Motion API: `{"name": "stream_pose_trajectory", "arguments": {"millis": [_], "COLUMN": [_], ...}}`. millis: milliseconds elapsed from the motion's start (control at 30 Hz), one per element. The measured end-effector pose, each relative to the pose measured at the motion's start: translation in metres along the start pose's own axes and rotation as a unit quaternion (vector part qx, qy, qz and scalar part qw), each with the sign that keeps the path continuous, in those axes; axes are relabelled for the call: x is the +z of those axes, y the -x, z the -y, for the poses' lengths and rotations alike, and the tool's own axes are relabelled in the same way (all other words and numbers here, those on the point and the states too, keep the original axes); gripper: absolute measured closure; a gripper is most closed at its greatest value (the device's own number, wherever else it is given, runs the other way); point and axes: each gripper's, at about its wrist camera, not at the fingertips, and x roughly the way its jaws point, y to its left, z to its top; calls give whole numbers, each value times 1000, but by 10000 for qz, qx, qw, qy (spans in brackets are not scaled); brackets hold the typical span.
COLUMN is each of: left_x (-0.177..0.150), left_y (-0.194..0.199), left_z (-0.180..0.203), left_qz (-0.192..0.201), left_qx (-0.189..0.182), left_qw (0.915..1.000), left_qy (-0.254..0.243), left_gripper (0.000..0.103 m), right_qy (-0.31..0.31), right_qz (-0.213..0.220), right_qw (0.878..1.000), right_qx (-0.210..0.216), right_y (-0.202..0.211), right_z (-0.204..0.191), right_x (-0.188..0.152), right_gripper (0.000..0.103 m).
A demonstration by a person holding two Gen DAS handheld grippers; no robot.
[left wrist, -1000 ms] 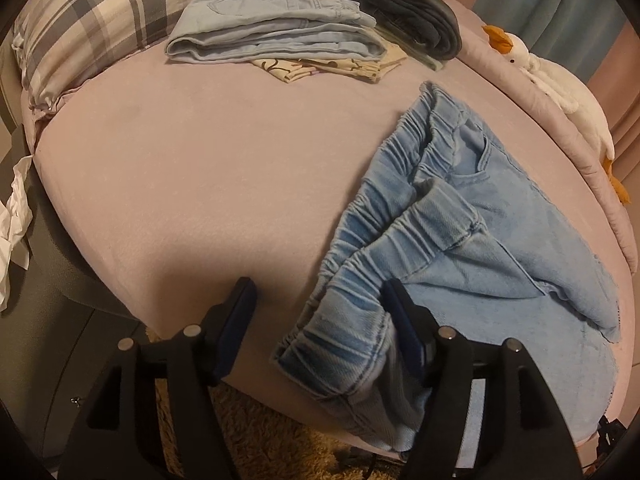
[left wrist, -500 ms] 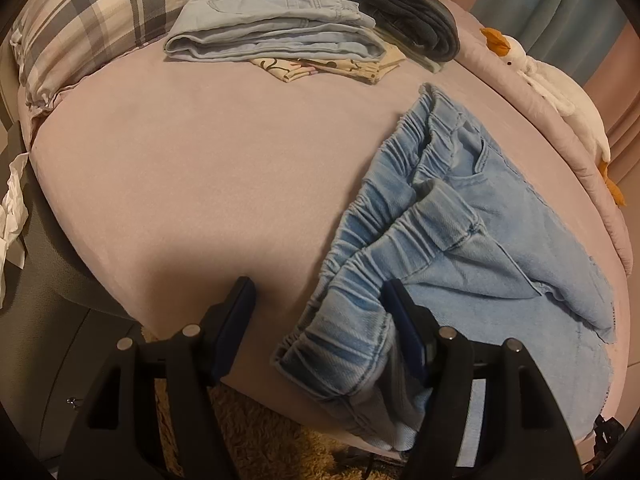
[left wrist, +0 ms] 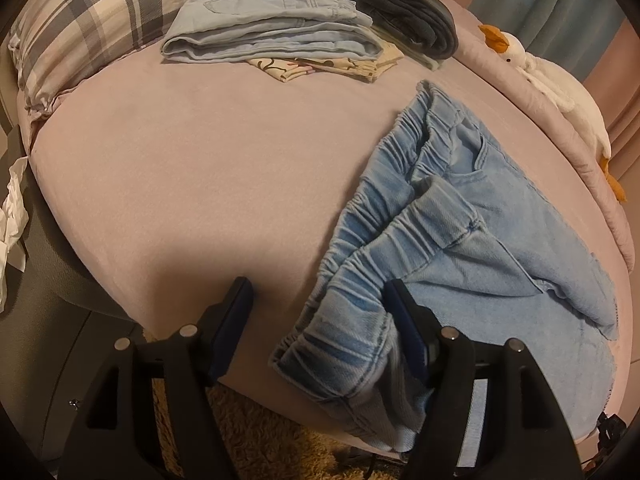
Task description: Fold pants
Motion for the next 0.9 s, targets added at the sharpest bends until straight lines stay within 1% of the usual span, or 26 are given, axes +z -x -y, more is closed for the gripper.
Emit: {"name": "stream_pose_trajectory", "arguments": {"millis": [167,300,367,633,700,800,900], "left_x": [0,-1,-2,-9,-9,-6,-4], "left_y": [-1,1,3,18,26,42,57], "left_z": [2,0,-2,-2,0,6,12], "left_qz": [2,-45,-102,-155,-99,109,325], "left_qx": [19,-4,-47,-14,-38,-29,-135], "left_qw": [10000,10000,9999,9998,9999,9999,9994], "left_qy": [-36,-26,34,149,131,29,0], "left_gripper": [33,31,29,29,29,28,20], "right_qy": [92,85,88,111,107,86,40], "right_qz": [40,40,40,29,22,22,44], "right_qw": [9999,9999,9999,9999,9999,9999,10000], "right_qx": [-102,-96,-99,-104,-88,-58,-3], "right_y": [1,1,1,2,2,2,2], "right_z": [-3,-3,-3,-2,-2,-2,-1], "right_x": [-1,-1,-1,0,0,-1,-2], "right_gripper": [95,95,95,95,95,95,94]}}
